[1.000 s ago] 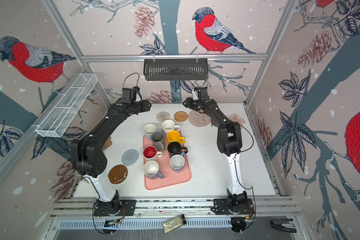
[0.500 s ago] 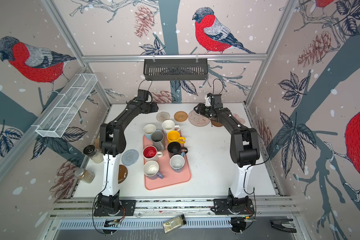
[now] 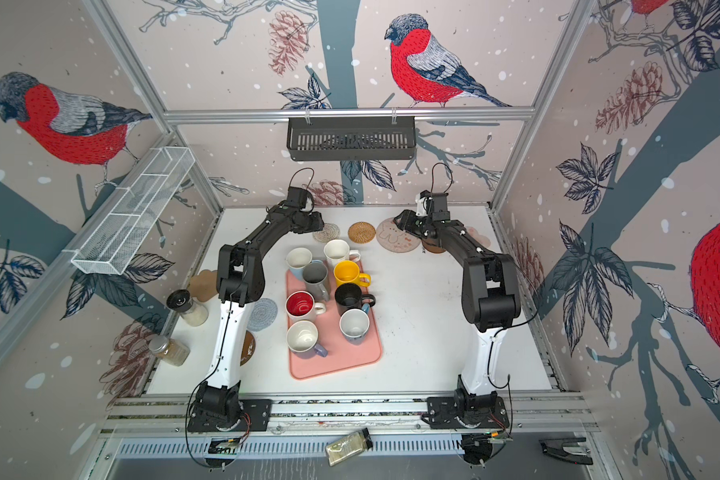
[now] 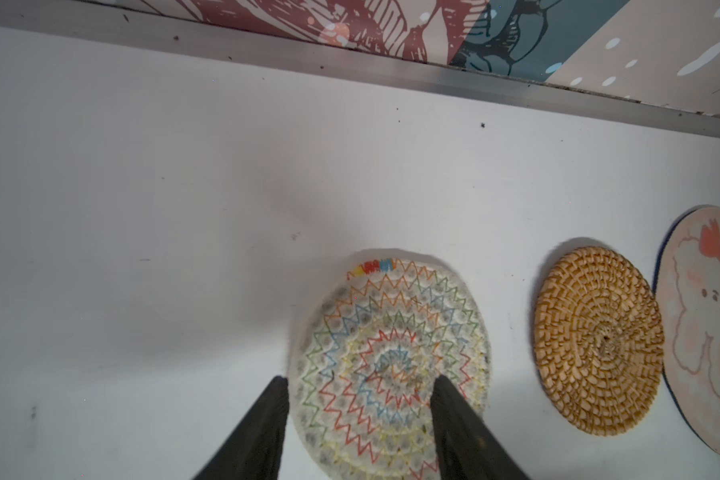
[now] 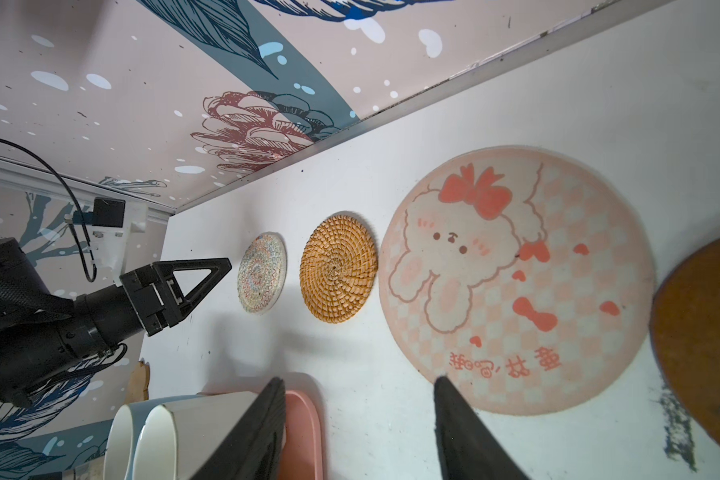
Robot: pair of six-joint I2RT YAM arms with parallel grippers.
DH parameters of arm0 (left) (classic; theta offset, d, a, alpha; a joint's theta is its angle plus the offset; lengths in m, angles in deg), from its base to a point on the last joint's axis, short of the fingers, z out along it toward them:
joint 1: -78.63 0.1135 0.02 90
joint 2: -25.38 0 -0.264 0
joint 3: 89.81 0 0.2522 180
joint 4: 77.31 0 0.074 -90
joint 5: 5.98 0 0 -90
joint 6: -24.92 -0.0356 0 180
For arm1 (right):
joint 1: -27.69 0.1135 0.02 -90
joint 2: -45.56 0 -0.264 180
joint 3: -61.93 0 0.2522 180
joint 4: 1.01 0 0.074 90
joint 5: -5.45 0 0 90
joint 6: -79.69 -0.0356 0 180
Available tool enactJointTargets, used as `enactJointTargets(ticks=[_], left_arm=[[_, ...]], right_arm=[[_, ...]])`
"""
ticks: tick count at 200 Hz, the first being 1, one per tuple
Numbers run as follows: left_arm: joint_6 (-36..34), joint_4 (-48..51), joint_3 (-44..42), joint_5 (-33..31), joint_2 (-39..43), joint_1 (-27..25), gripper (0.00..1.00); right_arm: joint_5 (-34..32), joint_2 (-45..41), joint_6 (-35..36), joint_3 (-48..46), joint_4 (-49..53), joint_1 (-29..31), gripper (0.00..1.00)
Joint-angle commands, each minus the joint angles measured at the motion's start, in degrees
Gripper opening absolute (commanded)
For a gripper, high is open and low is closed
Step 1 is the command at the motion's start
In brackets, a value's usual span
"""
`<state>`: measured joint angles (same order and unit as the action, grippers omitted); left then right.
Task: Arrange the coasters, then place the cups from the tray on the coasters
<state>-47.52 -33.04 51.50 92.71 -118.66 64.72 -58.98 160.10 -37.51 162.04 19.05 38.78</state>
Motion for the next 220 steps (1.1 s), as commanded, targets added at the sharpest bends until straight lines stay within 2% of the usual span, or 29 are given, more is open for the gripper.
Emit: enactJointTargets(ticks=[1,162,201,220], left_arm=[[-1.05,-0.09,0.42,0.56,-0.57,-0.74,0.56],[1.07,-0.22,2.73,2.17,-3.27,-4.02,0.58],[1.47,-0.29,3.78,0.42,-0.8,-3.71,0.65],[1.36,1.02,6.42,-0.44,0.96,-3.07,0.72]], right_arm=[[-0.16,1.13,-0.54,0.05,-0.86,-0.06,0.58],[0.94,3.48,-1.13,0.66,-1.0,-0.11,0.58],[0.98,3.78,-1.1,1.05,-1.06,-0.11,0.58],[1.16,4.26,-1.01,2.44,-0.22,-0.11,0.58]])
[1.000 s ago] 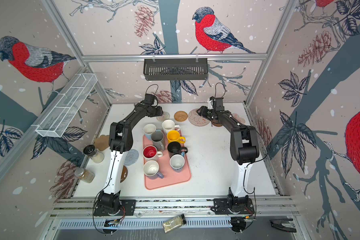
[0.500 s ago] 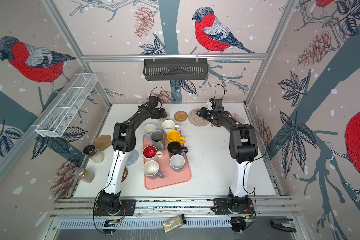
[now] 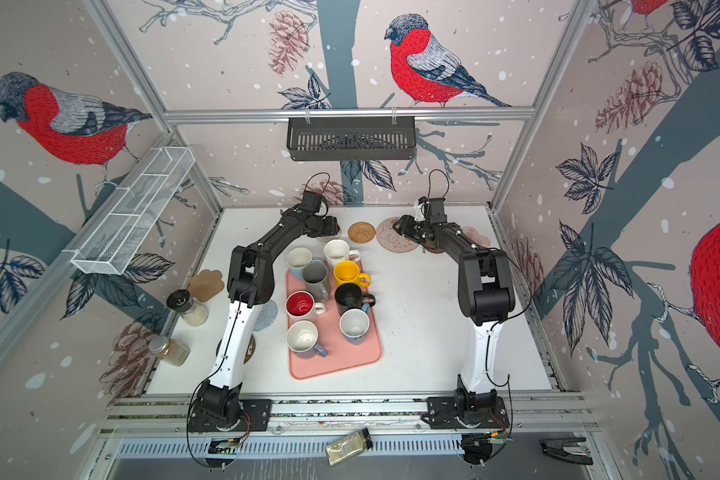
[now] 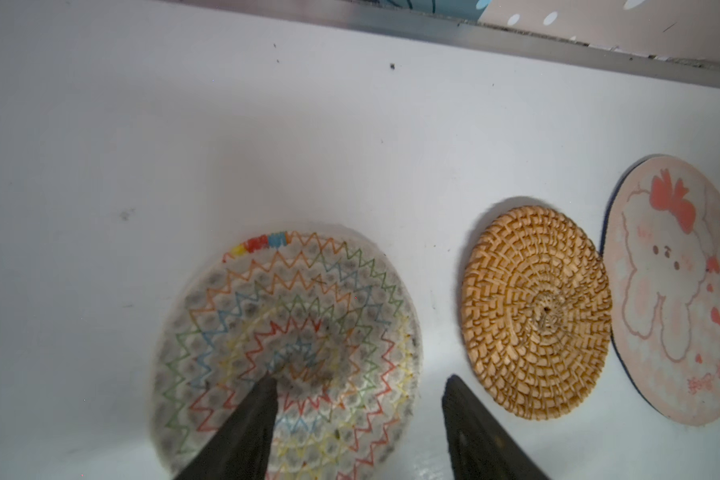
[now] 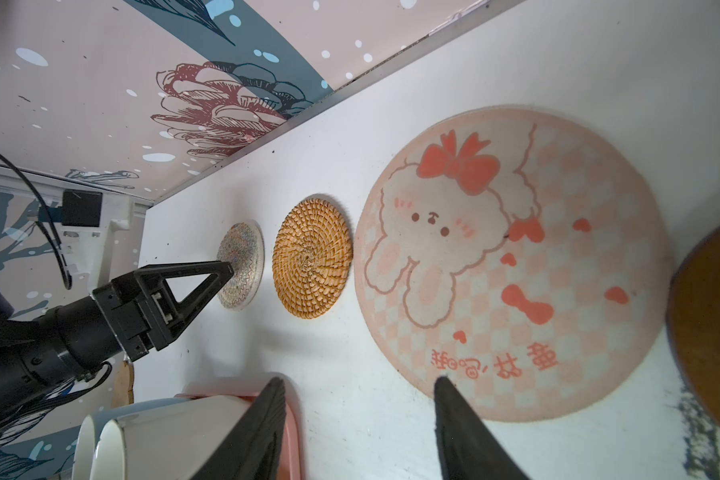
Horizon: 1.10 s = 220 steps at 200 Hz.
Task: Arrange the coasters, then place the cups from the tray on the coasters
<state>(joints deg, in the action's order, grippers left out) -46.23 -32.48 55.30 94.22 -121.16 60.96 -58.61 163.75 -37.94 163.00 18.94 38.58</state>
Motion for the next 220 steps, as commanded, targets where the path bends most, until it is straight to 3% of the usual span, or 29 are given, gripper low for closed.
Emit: enactJointTargets(ticks=[1,33,67,99,112,147,184,220], left_arm=[[0.06,0.6,2.83,-1.99,3.54,0.7,0.72],[-0.91,4.09,6.16,-3.2,9.1,2.18,0.76],[-2.05,6.65,-1.13,-5.31,20.64,3.05,0.8],[-0.91,6.21,-19.03,-7.62,36.41,3.07,0.96],[0.27,2.96,-29.69,-7.65,44.79,3.08,0.97],[4.73,-1.09,-53.67,-10.66,64.4,2.96,0.97],[11.16,5.11,-68.44,-15.84,76.68,1.6,0.88],[17.34,0.71,-84.62,-15.77,85.61,1.02,0.8]], right_arm=[[0.79,0.67,-0.58,1.51,-0.04,0.09,0.58],[0.98,-0.49,-0.06,2.71,1.1,0.52,0.61],[-0.84,-5.72,2.2,-0.22,-0.06,2.86,0.85],[-0.27,-14.71,-0.4,-9.75,-8.15,4.12,0.96],[-0.51,-18.96,-1.08,-13.53,-10.53,4.43,1.0],[-1.21,-28.28,-0.62,-20.29,-9.8,5.36,1.0],[-3.1,-37.93,-0.8,-29.96,-10.68,5.54,0.99],[-3.46,-42.64,-1.98,-35.83,-12.37,6.06,1.0]])
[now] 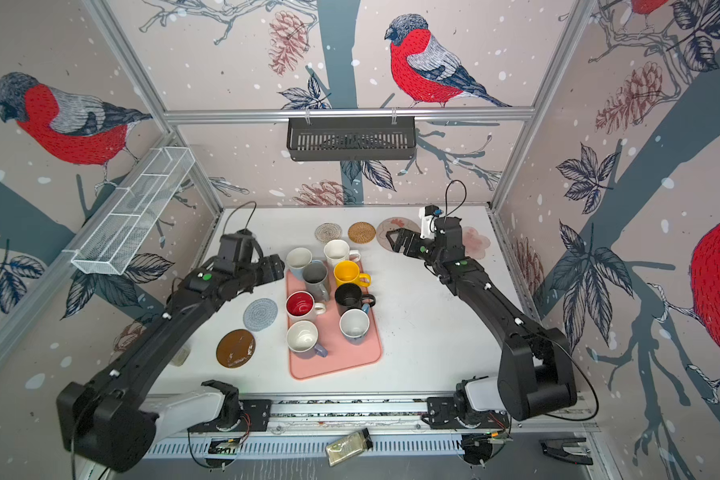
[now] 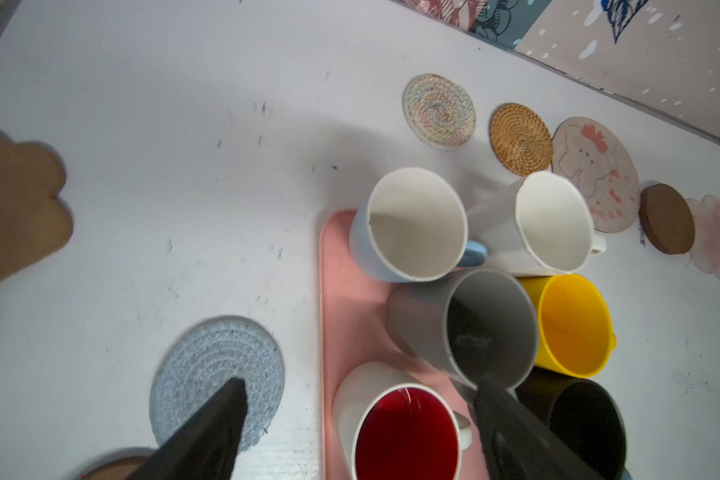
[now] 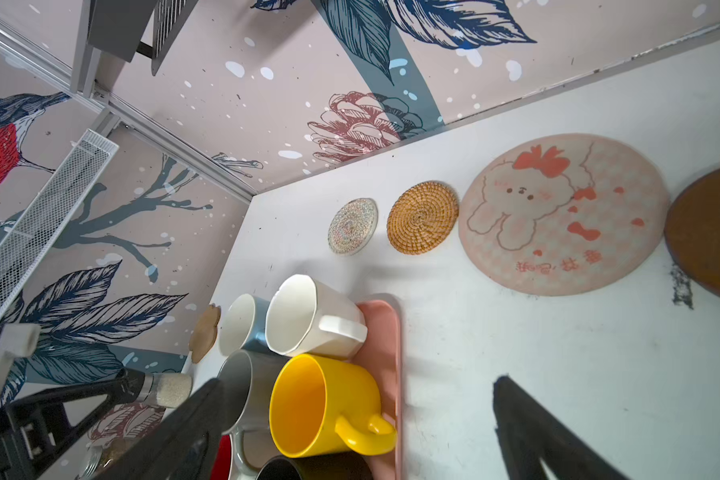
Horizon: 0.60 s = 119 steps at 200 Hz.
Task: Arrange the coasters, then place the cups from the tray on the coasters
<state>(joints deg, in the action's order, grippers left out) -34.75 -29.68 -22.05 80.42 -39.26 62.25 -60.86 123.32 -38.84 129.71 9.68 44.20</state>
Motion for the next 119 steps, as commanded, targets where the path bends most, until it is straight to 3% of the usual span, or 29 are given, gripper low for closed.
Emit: enactJointTargets(ticks=[1,60,119], left_arm=[[6.01,-2.2,-7.65,-2.05,3.9,-0.3,0.79],[9.17,-9.73,-21.31,-5.46,5.3,-0.23,0.74],[12.85,-14.2,-23.88,-11.51,-2.17,0.17,0.73]], right_arm=[[-1.19,-2.32,-1.08,-2.7,-3.14,0.53,1.0],[-3.07,-2.62,0.14,-6.49,-3.87,3.2,1.0],[-3.21,-1.78,0.04,-7.35,-5.1,4.71,1.0]])
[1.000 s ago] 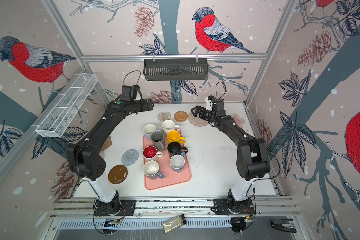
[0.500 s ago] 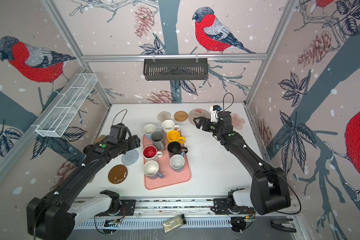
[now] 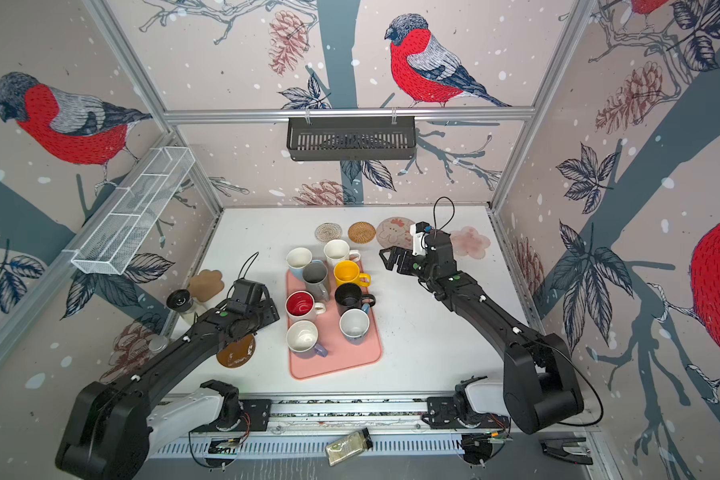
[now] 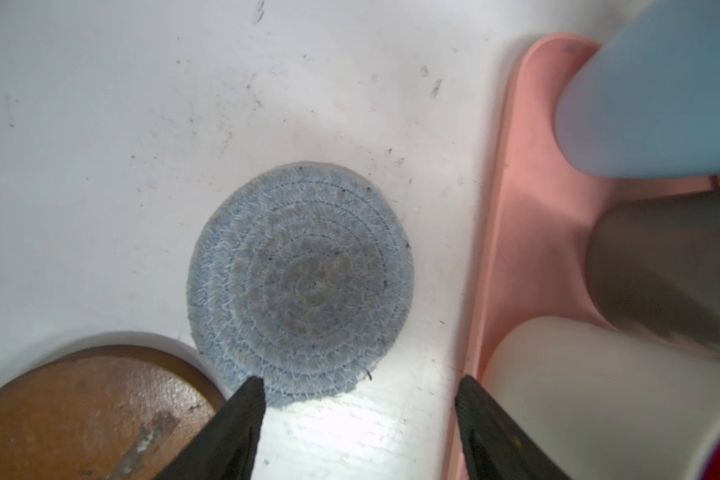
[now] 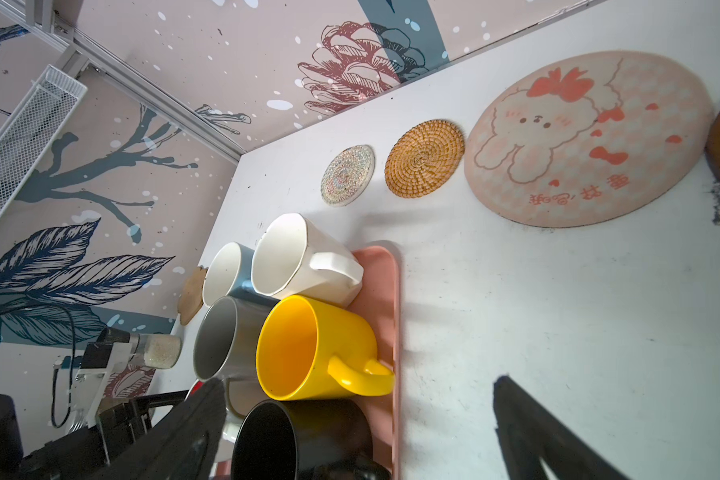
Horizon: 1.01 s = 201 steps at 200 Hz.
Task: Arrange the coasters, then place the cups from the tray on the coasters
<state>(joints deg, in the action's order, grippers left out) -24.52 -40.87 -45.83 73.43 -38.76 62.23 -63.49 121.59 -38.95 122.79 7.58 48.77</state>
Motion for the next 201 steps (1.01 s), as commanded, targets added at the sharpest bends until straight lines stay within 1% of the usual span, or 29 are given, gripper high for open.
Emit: enactJointTargets(ticks=[1,29,67,96,121,140,165,184,201], left_arm=[[2.57,-3.09,-0.08,-4.57,-2.84,0.21,0.73],[2.38,-6.42,0.24,-3.94,-7.24,1.03,0.74],[1.0,-11.44,1.57,-0.92,-13.47,2.84,0.75],[-0.22,-12.58,5.1,0.2,-19.23,4.17,0.75],[-1.6,-12.8,9.91,1.06,-25.16,5.4,0.76],[-1.84,-13.13,14.12,4.68,-30.03,6.92,0.76],[-3.3,-11.13,21.6,5.74,-36.78,8.24,0.76],[-4.91,-9.42,26.63,6.79,-41.39,9.54,0.76],[-6.03,-7.97,32.75,7.76,-45.02,10.62,0.76]], right_arm=[[-0.59,-0.07,0.16,-0.46,-3.0,0.17,1.0],[-0.71,-0.38,0.14,-0.6,-3.09,0.25,0.99],[-2.07,-0.62,0.22,-0.62,-2.52,0.17,0.99],[-2.21,-0.51,0.17,-0.16,-1.95,-0.23,0.99],[-2.95,-0.11,0.17,0.81,-0.47,-0.62,0.99],[-4.07,-0.35,0.27,1.76,1.18,-0.8,0.99],[-3.5,-0.76,-0.27,3.14,2.96,-0.71,0.99],[-4.74,-2.14,-0.29,3.54,3.93,-0.79,0.99],[-5.69,-3.15,-0.28,4.08,4.39,-1.15,0.99]])
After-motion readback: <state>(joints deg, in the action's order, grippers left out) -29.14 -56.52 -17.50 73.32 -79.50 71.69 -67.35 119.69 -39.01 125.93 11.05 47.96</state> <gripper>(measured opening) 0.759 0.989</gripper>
